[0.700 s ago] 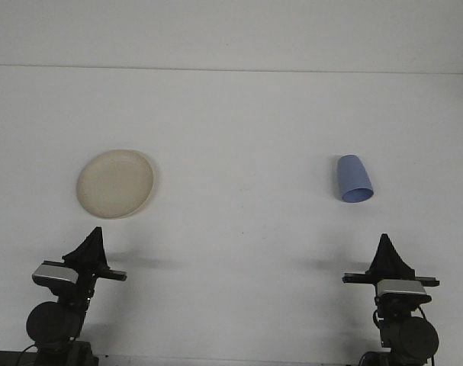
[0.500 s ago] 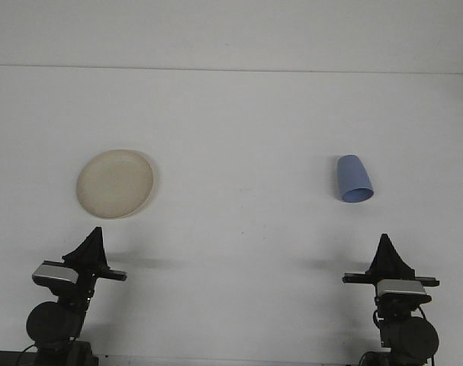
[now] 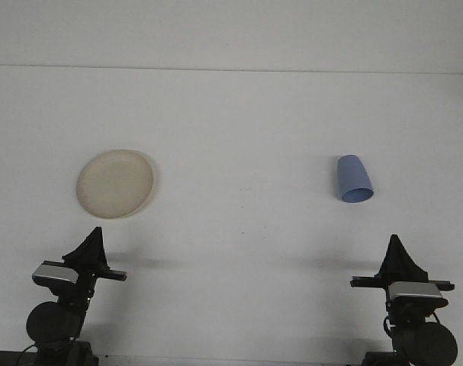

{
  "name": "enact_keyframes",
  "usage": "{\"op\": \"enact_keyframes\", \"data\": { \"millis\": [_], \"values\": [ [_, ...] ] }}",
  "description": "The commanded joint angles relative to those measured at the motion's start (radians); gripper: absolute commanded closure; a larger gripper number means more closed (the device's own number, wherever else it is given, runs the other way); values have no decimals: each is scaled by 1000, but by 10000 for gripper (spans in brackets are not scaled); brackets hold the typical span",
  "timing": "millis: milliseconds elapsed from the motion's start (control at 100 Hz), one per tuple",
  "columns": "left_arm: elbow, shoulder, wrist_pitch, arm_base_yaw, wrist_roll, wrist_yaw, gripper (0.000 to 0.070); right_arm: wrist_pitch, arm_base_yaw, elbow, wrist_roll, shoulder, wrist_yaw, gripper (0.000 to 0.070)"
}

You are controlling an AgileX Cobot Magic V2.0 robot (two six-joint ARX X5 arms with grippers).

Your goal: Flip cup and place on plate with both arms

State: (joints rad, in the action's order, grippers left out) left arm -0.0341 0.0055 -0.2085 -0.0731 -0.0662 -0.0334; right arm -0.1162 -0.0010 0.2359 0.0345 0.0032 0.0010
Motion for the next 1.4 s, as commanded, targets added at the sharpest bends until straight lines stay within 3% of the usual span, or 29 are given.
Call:
{"op": "enact_keyframes", "data": {
  "millis": [0, 630, 1310, 1390],
  "values": [
    [20, -2, -10, 1, 0, 0, 688, -56, 1, 61, 13, 16, 0, 700],
    [20, -2, -10, 1, 0, 0, 688, -593, 3, 620, 2, 501, -1, 700],
    [20, -2, -10, 1, 0, 0, 688, -726, 2, 669, 2, 652, 0, 699],
    [20, -2, -10, 1, 0, 0, 688, -726, 2, 669, 2, 652, 0, 610]
  ]
}}
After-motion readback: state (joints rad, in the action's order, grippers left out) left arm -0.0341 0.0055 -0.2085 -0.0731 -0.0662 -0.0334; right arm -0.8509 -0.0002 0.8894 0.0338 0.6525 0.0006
